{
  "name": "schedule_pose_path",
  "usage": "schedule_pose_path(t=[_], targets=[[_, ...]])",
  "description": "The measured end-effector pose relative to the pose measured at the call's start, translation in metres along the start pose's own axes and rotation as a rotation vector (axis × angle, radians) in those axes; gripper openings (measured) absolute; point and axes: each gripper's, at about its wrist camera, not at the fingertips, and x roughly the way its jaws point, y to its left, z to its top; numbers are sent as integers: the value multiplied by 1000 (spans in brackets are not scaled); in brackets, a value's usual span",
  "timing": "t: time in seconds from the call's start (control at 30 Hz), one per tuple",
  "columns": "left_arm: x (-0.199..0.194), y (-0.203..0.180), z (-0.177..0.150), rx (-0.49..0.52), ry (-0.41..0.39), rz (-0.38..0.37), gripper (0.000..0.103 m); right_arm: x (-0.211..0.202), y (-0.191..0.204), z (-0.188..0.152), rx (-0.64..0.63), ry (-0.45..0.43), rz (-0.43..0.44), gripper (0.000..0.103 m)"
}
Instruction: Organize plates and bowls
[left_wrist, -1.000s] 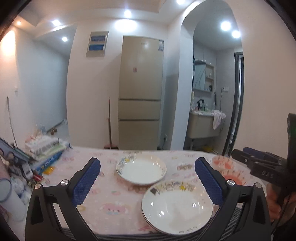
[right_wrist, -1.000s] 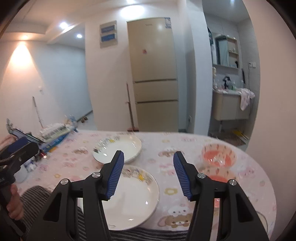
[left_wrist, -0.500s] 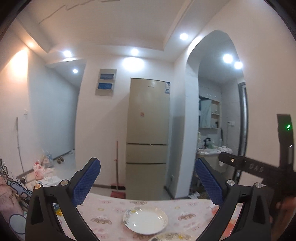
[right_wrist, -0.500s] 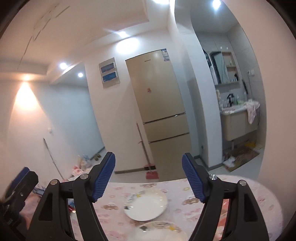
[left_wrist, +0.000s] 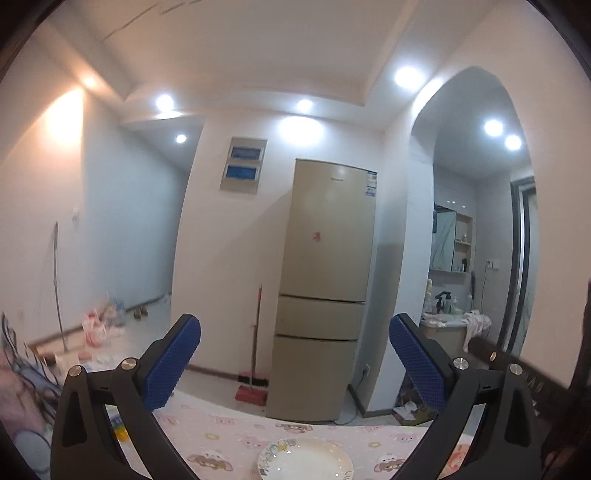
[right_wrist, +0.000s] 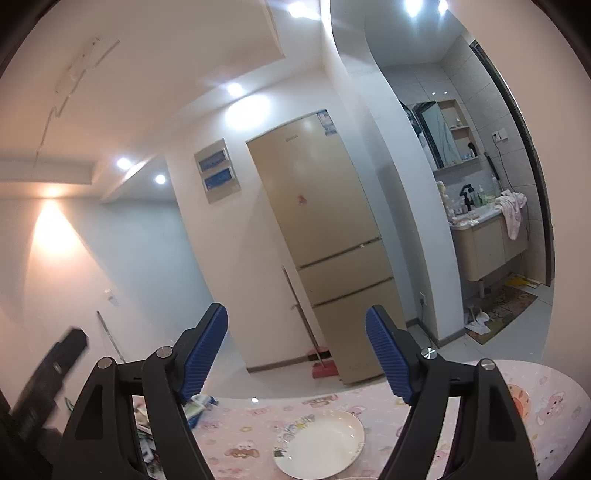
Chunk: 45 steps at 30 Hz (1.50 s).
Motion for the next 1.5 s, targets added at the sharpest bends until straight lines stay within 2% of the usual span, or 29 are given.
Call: schedule_pose_path(t=[0.17, 0.23, 0.3, 0.4, 0.47, 0.53, 0.6, 0.73, 0.8, 0.87, 0.93, 1.07, 1.1, 1.13, 1.2, 1.27, 1.3, 1.37, 1.43, 1.5], targets=[[38, 13, -25, 23, 116, -53, 103, 57, -24, -25, 64, 194, -42, 77], [59, 13, -33, 44, 184, -83, 103, 75, -30, -36, 59, 239, -71, 77], [79, 19, -43, 25, 261, -110, 103, 93, -35, -45, 46, 285, -95, 77], [107, 31, -60, -47, 350, -66, 103, 119, -45, -61, 11, 380, -124, 76], [124, 39, -67, -68, 371, -27, 103, 137, -49, -73, -52, 448, -237, 77], [136, 46, -78, -67, 389, 4, 103, 154, -55, -87, -106, 502, -283, 76], [152, 53, -90, -61, 429, 41, 103, 166, -66, -96, -73, 549, -269, 77], [178, 61, -119, -58, 522, 27, 103, 182, -80, -113, -47, 613, -251, 75], [193, 65, -134, -55, 572, 31, 103, 191, -86, -123, -41, 653, -245, 71], [206, 71, -151, -64, 606, 75, 103, 203, -93, -133, -26, 695, -240, 67], [217, 75, -165, -74, 640, 65, 103, 209, -99, -142, 9, 733, -235, 66], [236, 82, -190, -66, 699, 62, 101, 225, -111, -163, 91, 823, -145, 58], [240, 83, -195, -68, 717, 53, 97, 228, -113, -168, 110, 842, -118, 57], [246, 87, -204, -92, 754, 32, 88, 230, -115, -174, 124, 860, -97, 57], [252, 98, -214, -193, 812, -15, 74, 234, -117, -182, 132, 904, -87, 57], [256, 106, -221, -261, 838, -43, 70, 236, -116, -186, 116, 931, -112, 57], [258, 107, -225, -259, 848, -35, 66, 235, -116, -186, 113, 925, -106, 57], [260, 104, -229, -201, 864, 15, 61, 235, -116, -186, 123, 921, -80, 57], [262, 101, -235, -175, 874, 32, 59, 235, -119, -187, 154, 926, -58, 57], [266, 104, -244, -230, 910, -15, 58, 241, -124, -195, 189, 948, -52, 50]])
